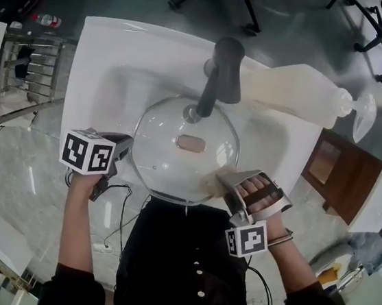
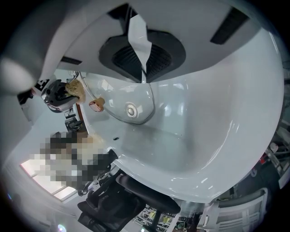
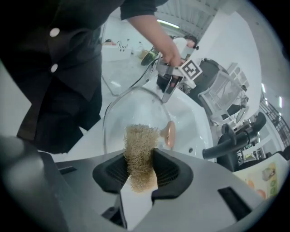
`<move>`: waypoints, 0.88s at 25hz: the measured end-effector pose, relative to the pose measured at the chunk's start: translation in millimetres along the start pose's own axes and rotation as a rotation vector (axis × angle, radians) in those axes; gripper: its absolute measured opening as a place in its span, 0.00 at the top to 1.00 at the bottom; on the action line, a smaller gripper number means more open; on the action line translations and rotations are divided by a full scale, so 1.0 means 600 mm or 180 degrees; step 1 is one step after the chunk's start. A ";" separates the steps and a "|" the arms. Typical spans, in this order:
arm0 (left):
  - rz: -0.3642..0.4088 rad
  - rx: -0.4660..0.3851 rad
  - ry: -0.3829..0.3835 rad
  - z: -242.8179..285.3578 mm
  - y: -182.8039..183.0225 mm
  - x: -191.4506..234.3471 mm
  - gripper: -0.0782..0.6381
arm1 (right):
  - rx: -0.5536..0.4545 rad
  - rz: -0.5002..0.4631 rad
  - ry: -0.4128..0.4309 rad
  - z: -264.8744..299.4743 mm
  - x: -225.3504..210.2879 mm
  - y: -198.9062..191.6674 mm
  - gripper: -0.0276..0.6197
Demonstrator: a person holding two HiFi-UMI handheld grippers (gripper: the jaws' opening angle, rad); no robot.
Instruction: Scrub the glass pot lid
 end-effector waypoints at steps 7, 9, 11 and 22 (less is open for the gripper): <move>0.0000 -0.0016 0.0005 0.001 -0.002 0.001 0.82 | -0.0687 -0.0149 -0.0235 0.069 -0.034 0.174 0.73; 0.0020 -0.0012 0.0023 0.000 -0.001 -0.001 0.82 | -0.0768 -0.0283 -0.0235 0.081 -0.033 0.201 0.73; 0.0038 -0.0015 0.0035 0.000 -0.001 -0.002 0.82 | -0.0798 -0.0396 -0.0216 0.094 -0.030 0.218 0.73; 0.0061 -0.0074 0.0028 0.000 0.000 -0.002 0.82 | -0.0833 -0.0815 -0.0031 0.100 -0.009 0.220 0.73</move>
Point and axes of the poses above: the fingertips, and each gripper's own axes: z forward along the fingers, x to its left, y out of its top, the point moved 10 cm from there along -z, backward along the fingers, and after that the axes turned 11 degrees about -y, right-handed, at the moved point
